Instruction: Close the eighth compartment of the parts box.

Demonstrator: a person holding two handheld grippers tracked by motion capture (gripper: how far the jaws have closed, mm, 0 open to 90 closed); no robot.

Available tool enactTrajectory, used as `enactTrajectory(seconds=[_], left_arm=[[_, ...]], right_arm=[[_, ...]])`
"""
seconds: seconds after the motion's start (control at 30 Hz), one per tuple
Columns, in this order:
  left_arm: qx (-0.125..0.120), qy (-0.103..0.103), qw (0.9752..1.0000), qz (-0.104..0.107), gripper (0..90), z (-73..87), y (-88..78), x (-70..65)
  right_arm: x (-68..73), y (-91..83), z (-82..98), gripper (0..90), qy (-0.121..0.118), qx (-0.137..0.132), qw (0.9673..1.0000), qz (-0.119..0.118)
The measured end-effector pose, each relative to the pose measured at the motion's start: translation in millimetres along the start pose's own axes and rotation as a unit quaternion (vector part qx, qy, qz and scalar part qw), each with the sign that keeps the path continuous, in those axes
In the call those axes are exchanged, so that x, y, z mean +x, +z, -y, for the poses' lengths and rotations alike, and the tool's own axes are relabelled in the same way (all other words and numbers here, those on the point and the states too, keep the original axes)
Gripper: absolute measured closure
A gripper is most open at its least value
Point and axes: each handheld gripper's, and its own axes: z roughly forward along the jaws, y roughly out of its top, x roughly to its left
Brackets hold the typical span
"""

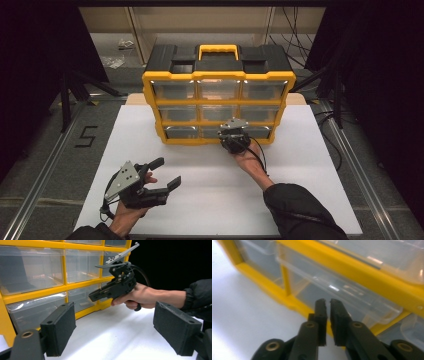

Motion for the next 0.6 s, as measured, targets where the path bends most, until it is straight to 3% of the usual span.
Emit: enactTrajectory(seconds=[0.37,0.6], left_arm=[[0.001,0.001,1.0,-0.001,17.7,-0.2,-0.6,-0.1],[0.001,0.002,1.0,-0.002,17.7,-0.4,0.9,-0.5]], right_arm=[[5.9,-28.4,-2.2,75.2,0.01,-0.025,0.9992,-0.028],[10.6,-46.2,-4.5,62.0,0.026,-0.05,0.997,-0.054]])
